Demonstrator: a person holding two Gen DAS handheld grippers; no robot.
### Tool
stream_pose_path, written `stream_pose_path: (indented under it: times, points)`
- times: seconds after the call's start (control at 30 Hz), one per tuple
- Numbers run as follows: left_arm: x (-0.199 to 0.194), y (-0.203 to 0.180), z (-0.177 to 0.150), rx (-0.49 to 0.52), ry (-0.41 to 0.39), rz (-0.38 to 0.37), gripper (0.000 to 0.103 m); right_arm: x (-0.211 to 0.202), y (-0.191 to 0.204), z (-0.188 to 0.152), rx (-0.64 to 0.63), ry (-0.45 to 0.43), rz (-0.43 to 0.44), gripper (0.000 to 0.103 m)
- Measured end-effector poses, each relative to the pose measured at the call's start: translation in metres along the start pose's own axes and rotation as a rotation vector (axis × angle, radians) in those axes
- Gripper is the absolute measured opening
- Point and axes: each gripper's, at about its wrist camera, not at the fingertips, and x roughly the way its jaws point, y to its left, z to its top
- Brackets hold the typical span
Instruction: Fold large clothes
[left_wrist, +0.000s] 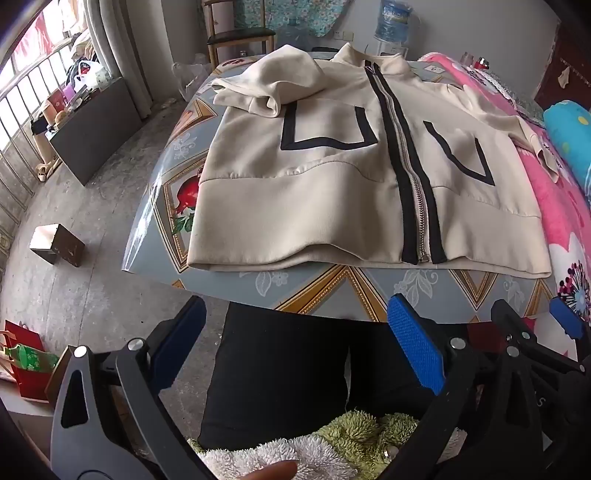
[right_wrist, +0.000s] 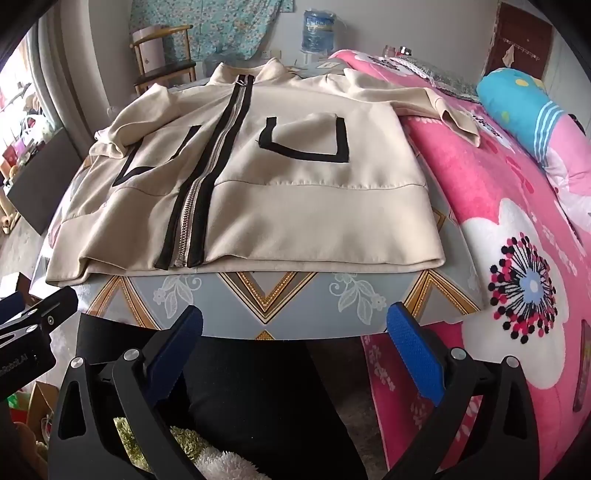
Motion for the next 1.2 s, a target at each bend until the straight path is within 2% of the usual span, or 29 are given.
stream_pose_path:
  times: [0.53,1.2]
  points:
    - [0.000,-0.005,0.002,-0.002,-0.005,-0.004,0.095,-0.004,0.013,0.001,-0.034,-0.003,-0.010,0.097]
    - [-0.002,0.011,0.002,-0.011,-0.011,-0.014,0.095,-0.009,0.014,0.002,-0.037,-0.011,-0.017,0.097]
